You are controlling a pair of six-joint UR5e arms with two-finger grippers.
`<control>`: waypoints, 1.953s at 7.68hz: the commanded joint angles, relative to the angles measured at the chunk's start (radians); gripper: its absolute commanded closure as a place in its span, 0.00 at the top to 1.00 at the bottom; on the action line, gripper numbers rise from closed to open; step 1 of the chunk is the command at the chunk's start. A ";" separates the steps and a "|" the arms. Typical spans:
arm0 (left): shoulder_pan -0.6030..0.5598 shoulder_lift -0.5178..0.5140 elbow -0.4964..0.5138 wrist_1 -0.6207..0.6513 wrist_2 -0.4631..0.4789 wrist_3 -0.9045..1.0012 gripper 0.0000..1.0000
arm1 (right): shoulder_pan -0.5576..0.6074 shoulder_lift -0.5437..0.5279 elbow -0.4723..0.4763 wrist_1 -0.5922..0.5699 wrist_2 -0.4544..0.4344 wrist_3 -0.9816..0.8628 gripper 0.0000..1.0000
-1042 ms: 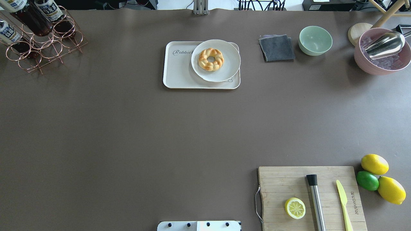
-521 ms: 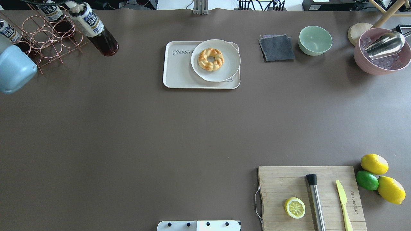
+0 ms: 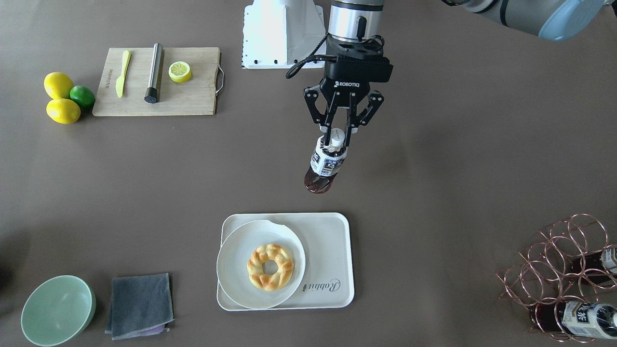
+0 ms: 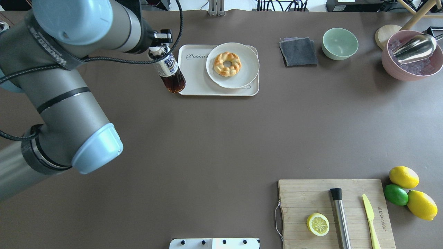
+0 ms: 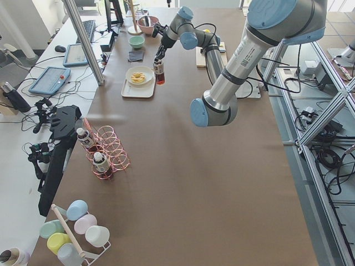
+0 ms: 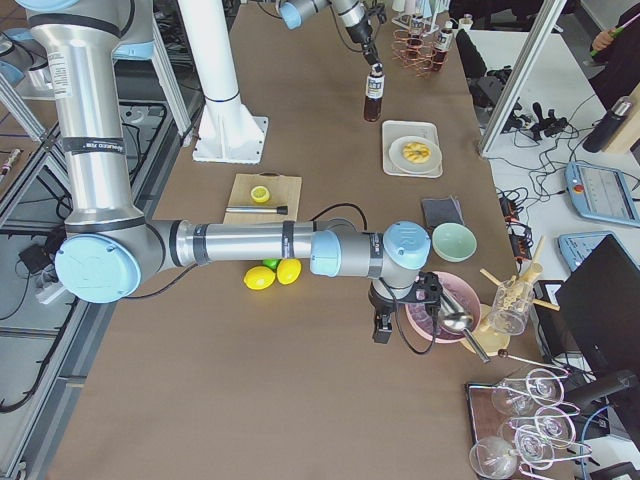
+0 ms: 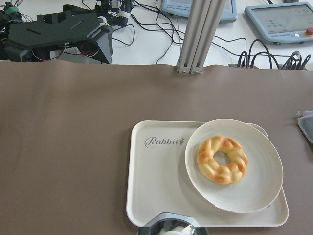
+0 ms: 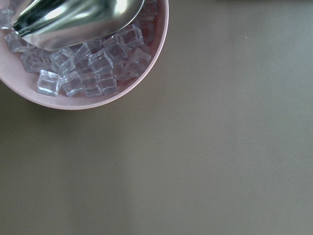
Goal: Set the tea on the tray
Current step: 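Lower the bottle onto the table in front of the tray and open the left gripper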
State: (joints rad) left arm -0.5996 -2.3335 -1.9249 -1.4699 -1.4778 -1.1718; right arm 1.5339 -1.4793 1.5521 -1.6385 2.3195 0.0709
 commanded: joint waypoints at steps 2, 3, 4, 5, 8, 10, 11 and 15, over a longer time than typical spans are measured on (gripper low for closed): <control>0.190 -0.061 0.026 0.036 0.151 -0.083 0.00 | 0.000 0.004 0.003 0.000 0.000 0.003 1.00; 0.205 -0.053 0.027 0.036 0.172 -0.083 0.00 | 0.000 0.005 0.005 0.000 0.001 0.003 1.00; 0.207 -0.052 0.032 0.034 0.177 -0.085 0.00 | 0.000 0.004 0.008 0.000 0.003 0.004 1.00; 0.218 -0.050 0.040 0.034 0.180 -0.089 0.00 | 0.000 0.002 0.014 0.000 0.003 0.004 1.00; 0.248 -0.052 0.047 0.033 0.209 -0.107 0.00 | 0.000 0.001 0.011 0.000 0.001 0.004 1.00; 0.262 -0.050 0.047 0.033 0.234 -0.106 0.00 | 0.000 -0.001 0.013 -0.001 0.003 0.004 1.00; 0.265 -0.050 0.047 0.034 0.235 -0.106 0.00 | 0.000 -0.001 0.013 -0.001 0.003 0.004 1.00; 0.268 -0.050 0.047 0.034 0.235 -0.108 0.53 | 0.000 -0.004 0.008 -0.001 0.003 0.004 1.00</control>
State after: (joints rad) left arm -0.3326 -2.3838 -1.8776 -1.4358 -1.2432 -1.2787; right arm 1.5340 -1.4822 1.5621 -1.6398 2.3225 0.0751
